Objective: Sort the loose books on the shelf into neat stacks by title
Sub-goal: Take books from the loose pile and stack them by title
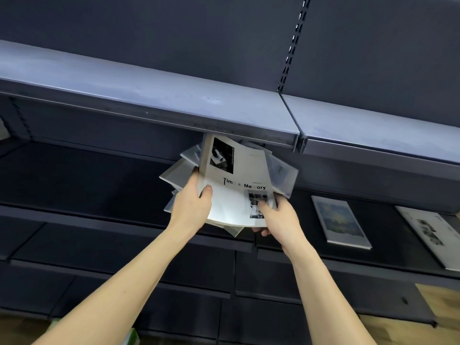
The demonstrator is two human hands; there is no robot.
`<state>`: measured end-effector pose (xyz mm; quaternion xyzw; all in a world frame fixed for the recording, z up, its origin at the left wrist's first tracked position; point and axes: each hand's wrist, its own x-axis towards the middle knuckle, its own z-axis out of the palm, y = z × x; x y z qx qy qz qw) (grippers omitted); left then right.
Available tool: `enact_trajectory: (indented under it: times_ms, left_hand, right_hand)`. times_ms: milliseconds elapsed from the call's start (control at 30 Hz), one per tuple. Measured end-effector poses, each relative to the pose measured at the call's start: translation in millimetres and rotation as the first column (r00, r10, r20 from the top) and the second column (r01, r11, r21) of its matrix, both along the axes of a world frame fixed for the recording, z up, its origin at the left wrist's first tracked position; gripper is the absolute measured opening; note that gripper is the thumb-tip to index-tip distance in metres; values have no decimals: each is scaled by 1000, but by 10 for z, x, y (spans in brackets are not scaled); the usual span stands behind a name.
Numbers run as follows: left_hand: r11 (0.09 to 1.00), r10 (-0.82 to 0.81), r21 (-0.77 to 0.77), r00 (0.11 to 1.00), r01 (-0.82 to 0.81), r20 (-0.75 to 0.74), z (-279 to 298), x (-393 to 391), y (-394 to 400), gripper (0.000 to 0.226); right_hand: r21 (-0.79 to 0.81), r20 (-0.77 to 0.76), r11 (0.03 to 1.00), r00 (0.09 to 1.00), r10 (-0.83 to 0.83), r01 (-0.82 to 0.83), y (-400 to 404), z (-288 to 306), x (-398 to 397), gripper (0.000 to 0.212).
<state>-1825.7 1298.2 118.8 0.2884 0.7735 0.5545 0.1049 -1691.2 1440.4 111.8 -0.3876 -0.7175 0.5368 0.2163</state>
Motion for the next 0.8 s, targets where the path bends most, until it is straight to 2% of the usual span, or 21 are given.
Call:
enact_trajectory:
  times_ms: [133,433,600,800]
  left_hand:
    - [996,-83,24,995,82,62,-46,31,129,55]
    - [956,-282,105,956,274,80,-110,443,437,49]
    - [916,-397,105,914,388,82,-57,792,625,46]
    - [866,-500,79,862,494,88,-88,1299,873,48]
  right_hand:
    - [57,-10,992,994,-111,111,-32,17,175,21]
    - [206,-100,910,933,-345,359,-113,-70,795,18]
    - [121,-128,889,895,-426,441,-84,-48,1254,19]
    - [-22,-102,912,907,-409,409,-8,-16,1908,20]
